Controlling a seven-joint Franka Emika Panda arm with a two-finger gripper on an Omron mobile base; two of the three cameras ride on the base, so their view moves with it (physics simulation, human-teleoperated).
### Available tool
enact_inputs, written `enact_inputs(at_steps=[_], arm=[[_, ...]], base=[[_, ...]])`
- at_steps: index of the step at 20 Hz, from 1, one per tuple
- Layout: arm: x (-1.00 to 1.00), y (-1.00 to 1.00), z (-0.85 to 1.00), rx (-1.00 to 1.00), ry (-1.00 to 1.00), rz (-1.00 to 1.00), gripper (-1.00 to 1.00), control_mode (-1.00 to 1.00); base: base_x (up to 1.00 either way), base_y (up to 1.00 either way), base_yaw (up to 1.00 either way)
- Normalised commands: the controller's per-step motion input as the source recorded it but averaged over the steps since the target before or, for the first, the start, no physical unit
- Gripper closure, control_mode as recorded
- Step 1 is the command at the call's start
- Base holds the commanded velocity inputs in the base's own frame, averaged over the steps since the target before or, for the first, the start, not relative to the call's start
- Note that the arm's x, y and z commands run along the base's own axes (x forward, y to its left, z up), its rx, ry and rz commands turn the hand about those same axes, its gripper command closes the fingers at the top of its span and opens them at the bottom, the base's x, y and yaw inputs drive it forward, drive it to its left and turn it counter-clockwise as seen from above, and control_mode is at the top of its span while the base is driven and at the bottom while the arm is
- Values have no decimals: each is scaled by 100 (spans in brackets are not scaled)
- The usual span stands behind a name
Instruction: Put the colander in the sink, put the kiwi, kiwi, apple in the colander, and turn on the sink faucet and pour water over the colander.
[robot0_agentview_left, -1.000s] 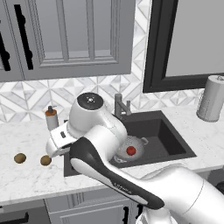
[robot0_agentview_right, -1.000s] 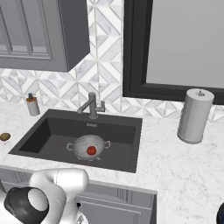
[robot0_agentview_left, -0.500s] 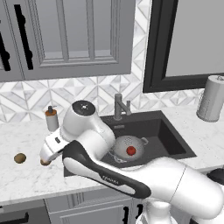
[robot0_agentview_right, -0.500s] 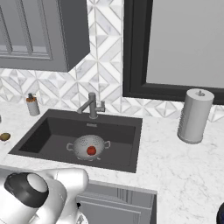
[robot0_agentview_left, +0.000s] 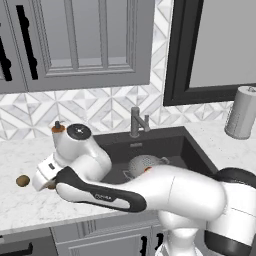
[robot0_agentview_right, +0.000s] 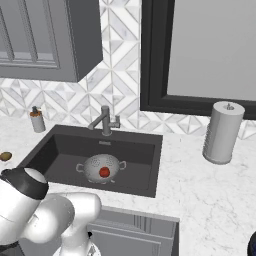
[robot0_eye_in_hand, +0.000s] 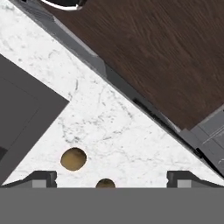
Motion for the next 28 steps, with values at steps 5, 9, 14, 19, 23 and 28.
enact_inputs(at_steps=[5,9,14,19,23,28], arm=[[39,38,-20,-3,5,3,-100,-100],[39,46,-15,-12,12,0,-100,-100],[41,39,-19,-13,14,0,-100,-100],[43,32,-27,-12,13,0,-100,-100],[21,46,-41,-15,4,0,-100,-100],[17,42,-22,-10,0,0,-100,-100]], base=[[0,0,0],[0,0,0],[0,0,0],[0,0,0],[0,0,0],[0,0,0]])
